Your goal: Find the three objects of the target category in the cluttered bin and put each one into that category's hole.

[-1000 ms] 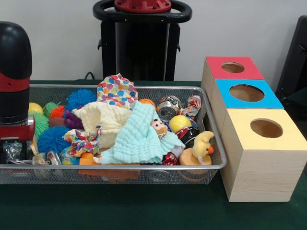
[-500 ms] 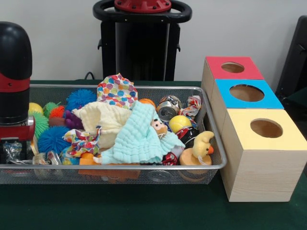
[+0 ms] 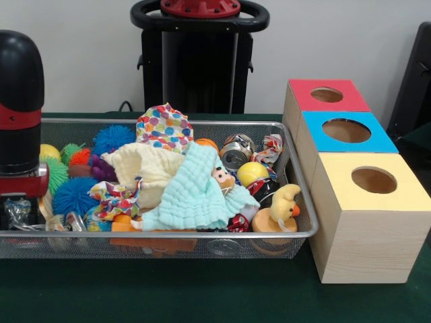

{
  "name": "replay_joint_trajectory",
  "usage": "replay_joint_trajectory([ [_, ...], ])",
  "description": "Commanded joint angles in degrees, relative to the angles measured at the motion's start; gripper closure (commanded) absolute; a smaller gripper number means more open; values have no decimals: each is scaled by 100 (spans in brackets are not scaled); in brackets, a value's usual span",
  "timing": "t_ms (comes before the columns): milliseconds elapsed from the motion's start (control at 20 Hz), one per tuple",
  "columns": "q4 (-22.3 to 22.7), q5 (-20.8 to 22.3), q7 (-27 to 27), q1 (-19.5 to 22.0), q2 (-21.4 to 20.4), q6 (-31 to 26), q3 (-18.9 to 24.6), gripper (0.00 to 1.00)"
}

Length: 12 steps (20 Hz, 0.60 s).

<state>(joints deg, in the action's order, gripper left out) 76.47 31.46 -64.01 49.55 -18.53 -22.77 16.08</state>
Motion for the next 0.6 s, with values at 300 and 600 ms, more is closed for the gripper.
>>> replay_joint_trajectory([
  [300, 395, -262, -326, -154, -378, -1245, -430, 100],
  [600, 448, -371, -298, -215, -564, -1420, -448, 100],
])
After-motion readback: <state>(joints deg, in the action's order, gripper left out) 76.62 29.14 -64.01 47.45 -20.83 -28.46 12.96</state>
